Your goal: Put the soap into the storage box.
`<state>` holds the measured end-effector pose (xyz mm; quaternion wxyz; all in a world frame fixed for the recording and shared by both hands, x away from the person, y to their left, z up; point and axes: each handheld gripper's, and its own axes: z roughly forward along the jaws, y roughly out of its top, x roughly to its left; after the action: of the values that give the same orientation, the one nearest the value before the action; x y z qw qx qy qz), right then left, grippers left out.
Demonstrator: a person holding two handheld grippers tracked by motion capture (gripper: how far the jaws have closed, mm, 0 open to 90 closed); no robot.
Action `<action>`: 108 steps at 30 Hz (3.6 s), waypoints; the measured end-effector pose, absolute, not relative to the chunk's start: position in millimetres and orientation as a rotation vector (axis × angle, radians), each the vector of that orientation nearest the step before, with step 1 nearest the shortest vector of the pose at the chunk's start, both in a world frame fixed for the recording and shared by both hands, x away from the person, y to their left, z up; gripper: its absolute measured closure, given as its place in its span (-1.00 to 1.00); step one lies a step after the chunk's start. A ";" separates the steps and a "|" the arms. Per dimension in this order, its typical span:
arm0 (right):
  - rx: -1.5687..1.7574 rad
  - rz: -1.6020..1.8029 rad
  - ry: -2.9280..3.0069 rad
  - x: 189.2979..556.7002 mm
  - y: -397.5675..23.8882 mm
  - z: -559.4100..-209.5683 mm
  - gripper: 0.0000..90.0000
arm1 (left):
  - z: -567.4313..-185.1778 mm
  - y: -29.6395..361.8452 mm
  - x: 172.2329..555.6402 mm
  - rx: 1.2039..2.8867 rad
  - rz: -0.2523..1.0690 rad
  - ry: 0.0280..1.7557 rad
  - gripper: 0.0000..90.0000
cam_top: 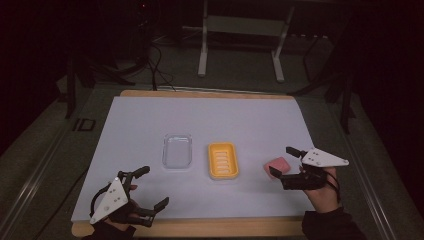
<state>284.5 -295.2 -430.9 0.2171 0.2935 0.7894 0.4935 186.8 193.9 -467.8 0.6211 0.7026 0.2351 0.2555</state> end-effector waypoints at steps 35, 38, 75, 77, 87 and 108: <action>0.946 0.920 2.670 302.8 -315.6 -440.2 -0.77 | -469.6 188.3 186.1 1.675 0.635 0.553 -0.99; 0.935 0.850 2.739 304.6 -316.2 -440.6 -0.77 | -469.8 187.9 186.0 1.677 0.634 0.552 -0.99; 1.005 0.181 3.060 322.1 -324.2 -446.2 -0.77 | -470.4 187.0 186.4 1.691 0.642 0.559 -0.99; 0.969 0.137 3.089 323.4 -324.7 -448.6 -0.75 | -470.5 187.0 186.6 1.691 0.642 0.562 -0.99; 0.696 0.107 3.116 332.8 -324.8 -448.0 -0.62 | -470.9 186.4 186.7 1.694 0.640 0.560 -0.99; 0.552 -0.108 3.129 377.1 -327.2 -452.3 -0.71 | -471.4 185.7 187.4 1.705 0.630 0.555 -0.99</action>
<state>377.1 -327.2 -452.3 -0.0188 0.1735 0.9841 -0.0340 187.4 185.7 -471.4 0.5817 0.7298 0.2374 0.2695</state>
